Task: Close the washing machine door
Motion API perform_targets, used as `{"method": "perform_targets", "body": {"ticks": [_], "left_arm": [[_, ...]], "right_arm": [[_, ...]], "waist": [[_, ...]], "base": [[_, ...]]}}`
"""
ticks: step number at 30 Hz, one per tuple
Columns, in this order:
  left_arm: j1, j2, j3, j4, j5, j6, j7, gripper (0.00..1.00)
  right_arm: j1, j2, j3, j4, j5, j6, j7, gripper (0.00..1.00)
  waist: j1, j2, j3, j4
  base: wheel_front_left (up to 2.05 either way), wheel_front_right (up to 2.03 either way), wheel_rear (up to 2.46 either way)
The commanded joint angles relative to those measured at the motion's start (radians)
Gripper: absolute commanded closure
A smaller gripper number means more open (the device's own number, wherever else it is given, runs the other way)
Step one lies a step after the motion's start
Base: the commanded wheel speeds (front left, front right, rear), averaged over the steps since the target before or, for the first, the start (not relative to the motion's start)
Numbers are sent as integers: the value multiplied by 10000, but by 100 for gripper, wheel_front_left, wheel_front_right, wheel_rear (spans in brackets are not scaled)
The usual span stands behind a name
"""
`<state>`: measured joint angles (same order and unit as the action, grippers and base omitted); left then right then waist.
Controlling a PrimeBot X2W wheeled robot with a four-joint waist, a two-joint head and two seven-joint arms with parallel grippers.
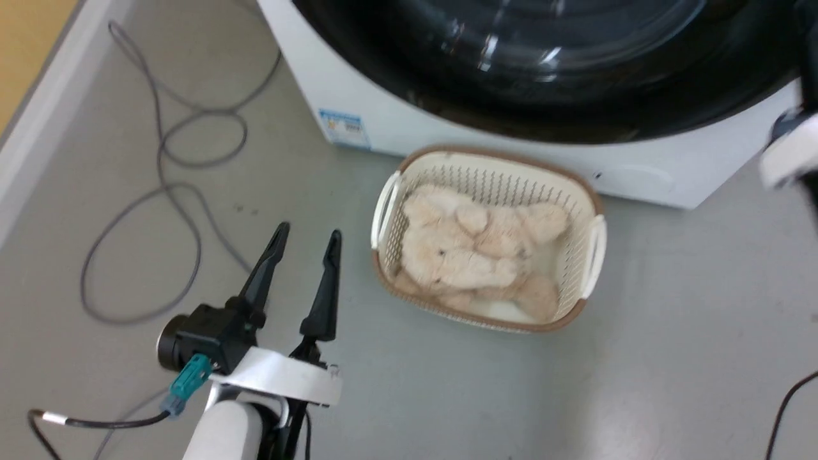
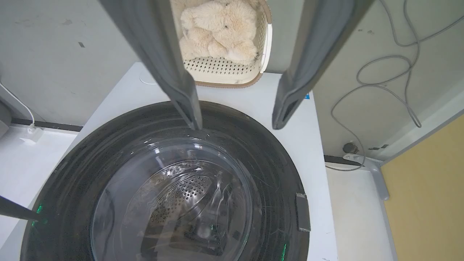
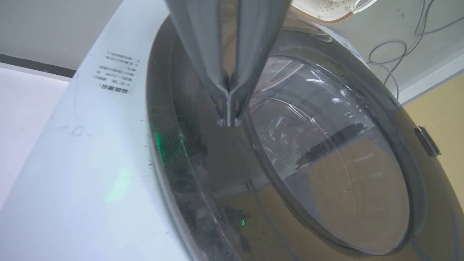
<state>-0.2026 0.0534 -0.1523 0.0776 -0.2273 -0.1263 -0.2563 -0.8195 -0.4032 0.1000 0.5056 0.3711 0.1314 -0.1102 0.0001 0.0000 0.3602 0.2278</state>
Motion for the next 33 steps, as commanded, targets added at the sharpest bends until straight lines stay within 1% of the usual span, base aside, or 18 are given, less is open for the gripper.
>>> {"method": "perform_targets", "body": {"ticks": [1, 6, 11, 14, 15, 16, 19, 24, 28, 30, 31, 32, 33], "left_arm": [[148, -7, 86, 36, 89, -44, -55, 0], [667, -12, 522, 221, 315, 4, -55, 0], [1140, -18, 786, 297, 426, 58, -55, 0], [1392, -21, 880, 353, 442, 59, -55, 0], [1482, -21, 909, 384, 459, 57, -55, 0], [1728, -22, 987, 430, 516, 53, -55, 0], [1952, -23, 913, 471, 525, 33, -55, 0], [2318, -4, 790, 571, 513, 2, -55, 0], [2469, -5, 849, 627, 589, 16, -55, 0], [2513, -5, 886, 651, 674, 48, -55, 0], [2525, -5, 897, 656, 705, 52, -55, 0], [2532, -6, 908, 664, 724, 58, -55, 0], [2534, -7, 914, 672, 734, 65, -55, 0]], "right_arm": [[355, 123, 87, -59, 40, -7, -114, 100], [1801, 525, 225, -764, 379, -7, -696, 100], [3478, 833, 61, -1912, 287, -7, -980, 100], [4455, 945, 40, -2542, -65, -7, -984, 100], [4757, 1062, -49, -2723, -154, -7, -990, 100], [5652, 1485, -501, -3269, -484, -7, -987, 100], [6588, 2014, -880, -3706, -797, -7, -836, 100], [8049, 2837, -1329, -4410, -1304, -7, -896, 100], [8824, 3217, -1554, -4716, -1611, -7, -999, 100], [9028, 3326, -1502, -4800, -1764, -7, -1020, 100], [9091, 3357, -1471, -4822, -1897, -7, -1049, 97], [9141, 3379, -1434, -4836, -2049, -7, -1085, 7], [9197, 3397, -1404, -4825, -2194, -7, -1105, 0]], "waist": [[-1, 0, -568, -360], [-1, 0, -1572, -867], [-1, 0, -2310, -1291], [-1, 0, -2652, -1476], [-1, 0, -2795, -1540], [-1, 0, -3066, -1679], [-1, 0, -3358, -1752], [-1, 0, -3646, -1816], [-1, 0, -3698, -1829], [-1, 0, -3686, -1854], [-1, 0, -3678, -1860], [-1, 0, -3674, -1861], [-1, 0, -3672, -1855]], "base": [[0, 0, 0], [0, 0, 0], [0, 0, 0], [0, 0, 0], [0, 0, 0], [0, 0, 0], [0, 0, 0], [0, 0, 0], [0, 0, 0], [0, 0, 0], [0, 0, 0], [0, 0, 0], [0, 0, 0]]}}
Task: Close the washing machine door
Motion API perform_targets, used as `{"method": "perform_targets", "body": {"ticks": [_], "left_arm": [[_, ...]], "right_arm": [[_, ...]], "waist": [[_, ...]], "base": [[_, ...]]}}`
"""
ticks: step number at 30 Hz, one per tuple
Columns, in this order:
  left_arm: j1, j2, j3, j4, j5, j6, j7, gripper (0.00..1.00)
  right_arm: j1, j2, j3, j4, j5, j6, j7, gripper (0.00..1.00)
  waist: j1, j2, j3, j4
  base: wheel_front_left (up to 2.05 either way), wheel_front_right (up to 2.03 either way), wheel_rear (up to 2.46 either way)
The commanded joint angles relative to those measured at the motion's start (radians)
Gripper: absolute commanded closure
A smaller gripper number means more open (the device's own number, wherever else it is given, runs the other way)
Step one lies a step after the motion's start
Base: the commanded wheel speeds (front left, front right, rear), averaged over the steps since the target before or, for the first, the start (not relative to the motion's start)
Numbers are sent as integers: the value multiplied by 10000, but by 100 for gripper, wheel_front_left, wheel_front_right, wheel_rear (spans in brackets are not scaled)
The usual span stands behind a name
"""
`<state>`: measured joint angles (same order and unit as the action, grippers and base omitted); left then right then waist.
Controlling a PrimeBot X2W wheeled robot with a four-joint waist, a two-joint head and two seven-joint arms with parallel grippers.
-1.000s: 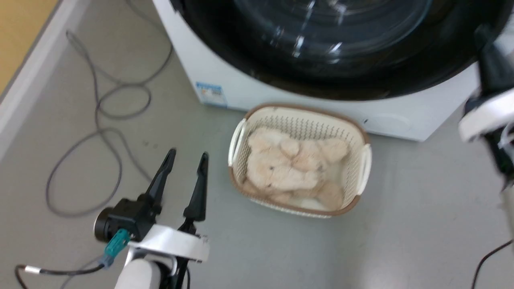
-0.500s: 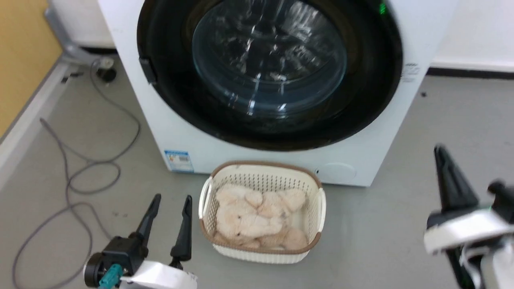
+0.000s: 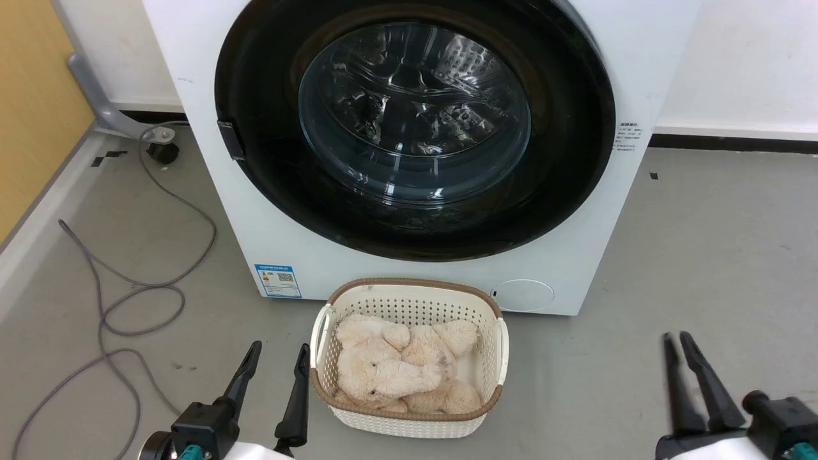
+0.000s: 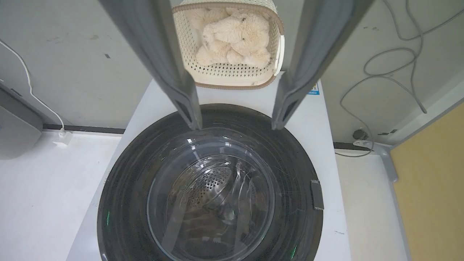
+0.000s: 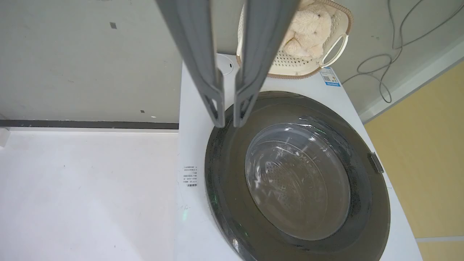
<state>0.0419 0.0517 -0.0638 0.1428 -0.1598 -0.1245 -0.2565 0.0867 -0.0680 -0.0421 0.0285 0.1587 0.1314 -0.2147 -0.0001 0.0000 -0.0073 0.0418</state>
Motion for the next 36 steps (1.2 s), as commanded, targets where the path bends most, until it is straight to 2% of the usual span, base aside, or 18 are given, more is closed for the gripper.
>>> {"method": "perform_targets", "body": {"ticks": [1, 21, 22, 36], "left_arm": [[88, 9, 27, 28, 65, 52, -53, 0], [22, -7, 48, -19, 24, 197, -53, 0], [-2, -6, 58, -25, -4, 172, 3, 100], [-38, -6, 105, -130, 125, 258, 227, 100]], "right_arm": [[180, 61, 55, -30, -150, -7, -78, 0], [139, 169, 46, 156, -186, -7, -303, 0], [115, 123, 39, 137, -184, 0, -246, 100], [32, 127, 68, 101, -298, -1, -45, 100]], "waist": [[1, 0, 3, 15], [1, 0, -13, 69], [1, 0, -14, 70], [1, 0, -7, 30]], "base": [[0, 0, 0], [0, 0, 0], [0, 0, 0], [0, 0, 0]]}}
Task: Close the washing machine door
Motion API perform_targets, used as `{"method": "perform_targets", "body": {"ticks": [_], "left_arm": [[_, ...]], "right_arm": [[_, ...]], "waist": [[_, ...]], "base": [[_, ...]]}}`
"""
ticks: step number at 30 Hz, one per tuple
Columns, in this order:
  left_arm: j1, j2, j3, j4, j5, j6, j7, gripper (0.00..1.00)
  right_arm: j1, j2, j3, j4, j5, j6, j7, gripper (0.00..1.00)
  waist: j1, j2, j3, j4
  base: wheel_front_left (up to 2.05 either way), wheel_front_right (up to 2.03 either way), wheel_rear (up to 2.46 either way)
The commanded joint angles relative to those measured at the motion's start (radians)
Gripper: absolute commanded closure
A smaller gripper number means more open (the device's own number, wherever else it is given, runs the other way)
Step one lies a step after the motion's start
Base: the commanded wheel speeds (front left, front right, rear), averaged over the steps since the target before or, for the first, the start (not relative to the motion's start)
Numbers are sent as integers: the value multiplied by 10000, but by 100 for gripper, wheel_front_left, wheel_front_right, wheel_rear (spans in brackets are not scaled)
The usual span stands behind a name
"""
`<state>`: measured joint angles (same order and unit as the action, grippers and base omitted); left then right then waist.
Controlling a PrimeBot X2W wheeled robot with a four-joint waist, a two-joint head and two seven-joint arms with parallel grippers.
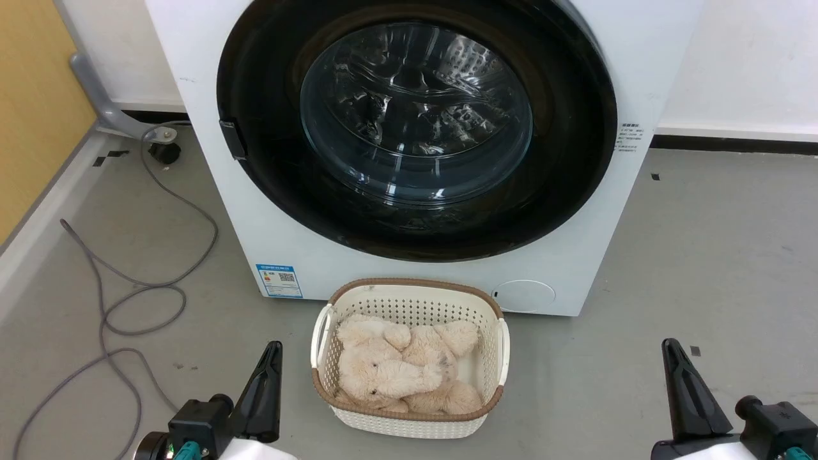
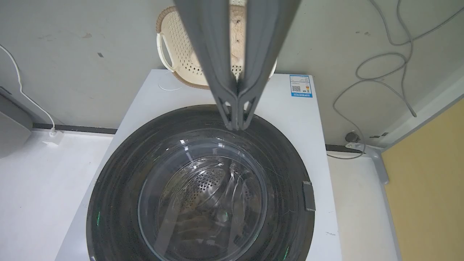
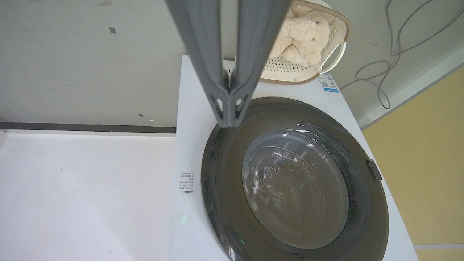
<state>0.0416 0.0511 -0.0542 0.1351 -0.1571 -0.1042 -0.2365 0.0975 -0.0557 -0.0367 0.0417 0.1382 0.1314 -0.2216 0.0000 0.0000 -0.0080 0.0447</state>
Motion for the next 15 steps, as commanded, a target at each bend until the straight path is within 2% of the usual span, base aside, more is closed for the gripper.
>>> {"method": "perform_targets", "body": {"ticks": [1, 15], "left_arm": [[-38, -1, 14, -65, 111, 63, 48, 100], [-84, -2, 79, -223, 290, 183, 333, 100]], "right_arm": [[-83, 5, 18, -34, -104, -1, 44, 100], [-193, 11, 61, -81, -261, -2, 310, 100]], "waist": [[0, 0, 1, -4], [0, 0, 11, -58]], "base": [[0, 0, 0], [0, 0, 0]]}}
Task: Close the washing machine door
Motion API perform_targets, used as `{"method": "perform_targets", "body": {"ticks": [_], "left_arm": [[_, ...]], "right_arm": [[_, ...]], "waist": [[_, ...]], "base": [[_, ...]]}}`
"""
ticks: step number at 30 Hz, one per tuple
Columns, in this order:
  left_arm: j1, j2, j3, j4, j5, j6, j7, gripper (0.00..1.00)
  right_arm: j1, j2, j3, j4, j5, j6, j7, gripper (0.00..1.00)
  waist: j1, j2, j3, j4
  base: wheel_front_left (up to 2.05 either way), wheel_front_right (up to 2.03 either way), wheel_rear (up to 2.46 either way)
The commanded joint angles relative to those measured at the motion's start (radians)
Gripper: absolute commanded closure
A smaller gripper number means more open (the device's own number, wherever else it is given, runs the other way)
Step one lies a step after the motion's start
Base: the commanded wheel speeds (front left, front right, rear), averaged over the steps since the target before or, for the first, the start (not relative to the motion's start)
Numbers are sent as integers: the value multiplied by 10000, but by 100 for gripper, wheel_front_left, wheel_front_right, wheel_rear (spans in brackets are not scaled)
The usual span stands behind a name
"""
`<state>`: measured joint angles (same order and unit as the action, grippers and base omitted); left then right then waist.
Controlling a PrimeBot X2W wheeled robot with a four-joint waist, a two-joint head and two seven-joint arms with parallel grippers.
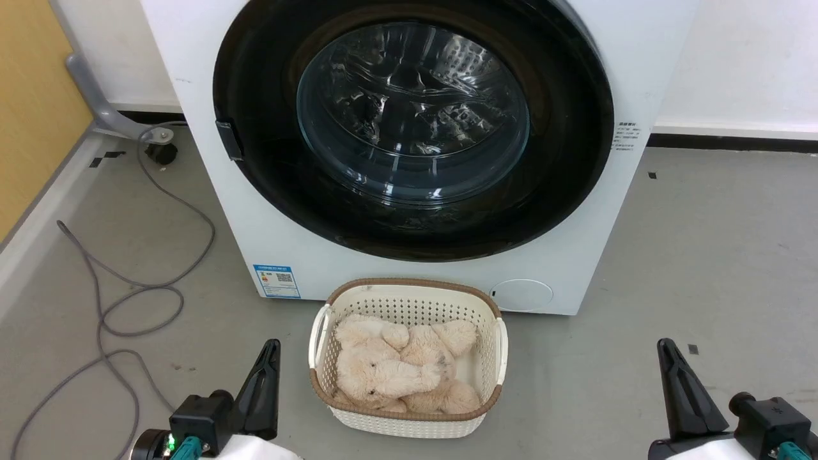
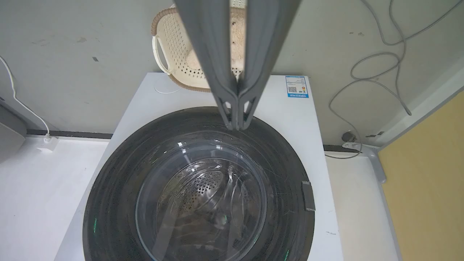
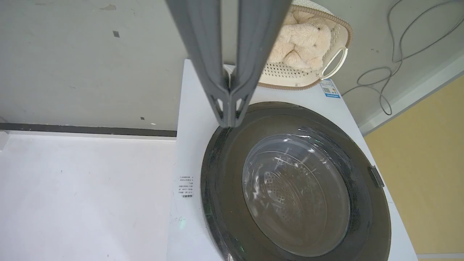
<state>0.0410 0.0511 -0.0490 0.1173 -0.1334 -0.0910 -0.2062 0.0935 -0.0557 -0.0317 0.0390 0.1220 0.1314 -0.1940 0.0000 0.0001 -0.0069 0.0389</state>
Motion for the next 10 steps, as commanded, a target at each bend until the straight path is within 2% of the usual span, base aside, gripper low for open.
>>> {"method": "perform_targets", "body": {"ticks": [1, 10], "left_arm": [[-82, -2, 32, -56, 65, 60, 50, 100], [-112, -2, 74, -158, 181, 137, 234, 100]], "right_arm": [[-161, 11, 14, -58, -111, -2, 53, 100], [-232, 15, 41, -88, -212, -2, 225, 100]], "waist": [[0, -1, 1, -4], [0, -1, 7, -39]], "base": [[0, 0, 0], [0, 0, 0]]}}
